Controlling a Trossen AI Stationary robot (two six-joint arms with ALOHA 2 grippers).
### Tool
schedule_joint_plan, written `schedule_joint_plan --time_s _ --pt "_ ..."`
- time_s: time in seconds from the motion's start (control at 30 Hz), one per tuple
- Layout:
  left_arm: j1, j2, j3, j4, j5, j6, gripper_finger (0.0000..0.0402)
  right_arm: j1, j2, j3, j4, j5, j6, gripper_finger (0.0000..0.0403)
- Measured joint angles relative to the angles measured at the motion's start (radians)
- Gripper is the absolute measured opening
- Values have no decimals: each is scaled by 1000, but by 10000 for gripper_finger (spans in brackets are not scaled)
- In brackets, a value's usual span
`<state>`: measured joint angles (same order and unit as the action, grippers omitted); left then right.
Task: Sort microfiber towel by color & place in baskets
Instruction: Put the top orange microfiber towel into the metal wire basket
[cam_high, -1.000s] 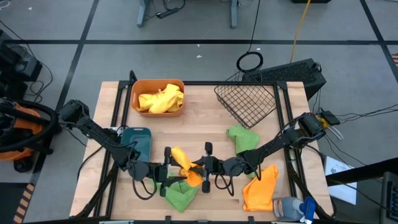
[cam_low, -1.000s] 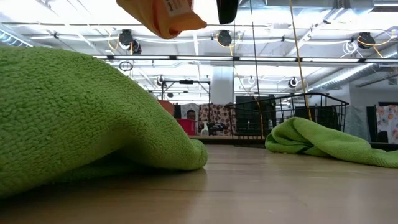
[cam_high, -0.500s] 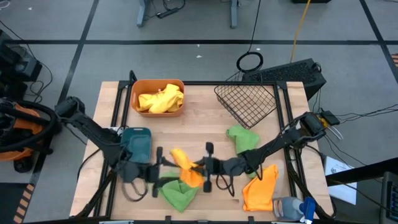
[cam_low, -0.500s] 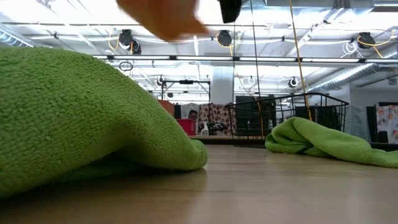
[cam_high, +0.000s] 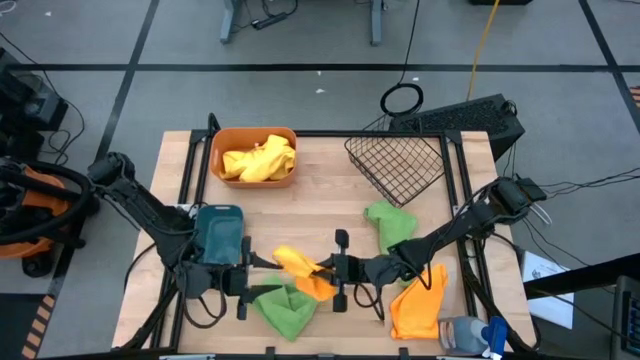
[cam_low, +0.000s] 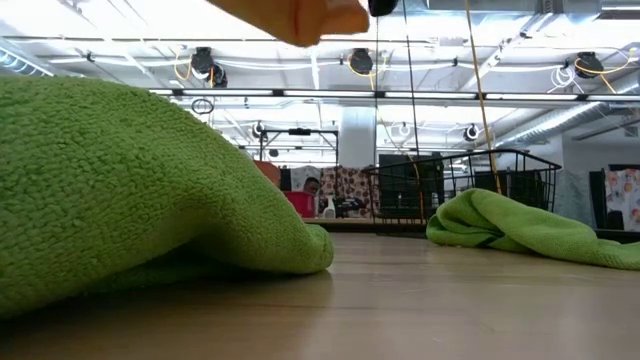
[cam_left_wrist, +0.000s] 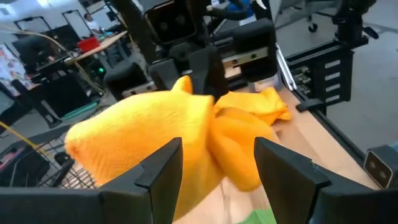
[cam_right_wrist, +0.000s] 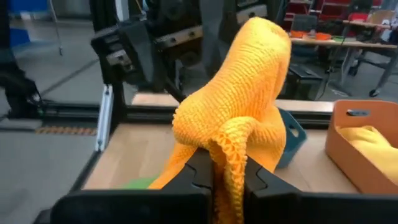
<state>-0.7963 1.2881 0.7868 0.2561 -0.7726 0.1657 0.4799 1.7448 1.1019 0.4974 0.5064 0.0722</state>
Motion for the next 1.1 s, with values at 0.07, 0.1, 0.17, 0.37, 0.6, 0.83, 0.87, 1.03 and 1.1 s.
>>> schedule_joint_plan --time_s 0.07,0.1,0.17,0.37,0.6,0.83,0.87,1.03,1.1 --pt "1 0 0 0 -1 6 206 0 -4 -1 -5 10 -10 8" --pt "1 0 0 1 -4 6 206 0 -9 -1 -5 22 -13 8" --pt "2 1 0 13 -19 29 206 3 -23 -1 -8 39 -26 8" --pt "9 1 0 104 -119 84 211 6 -30 0 5 15 -47 8" --pt "47 49 0 128 -119 102 274 11 -30 0 6 11 -53 8" --pt "77 67 -1 140 -120 103 306 13 -40 0 -26 19 -78 8" --pt "72 65 -1 139 -120 103 306 13 -46 0 -35 20 -80 8" --pt "29 52 -1 139 -121 104 304 16 -113 0 -146 70 -79 8" --pt "13 51 -1 136 -121 105 304 20 -148 0 -188 87 -77 8"
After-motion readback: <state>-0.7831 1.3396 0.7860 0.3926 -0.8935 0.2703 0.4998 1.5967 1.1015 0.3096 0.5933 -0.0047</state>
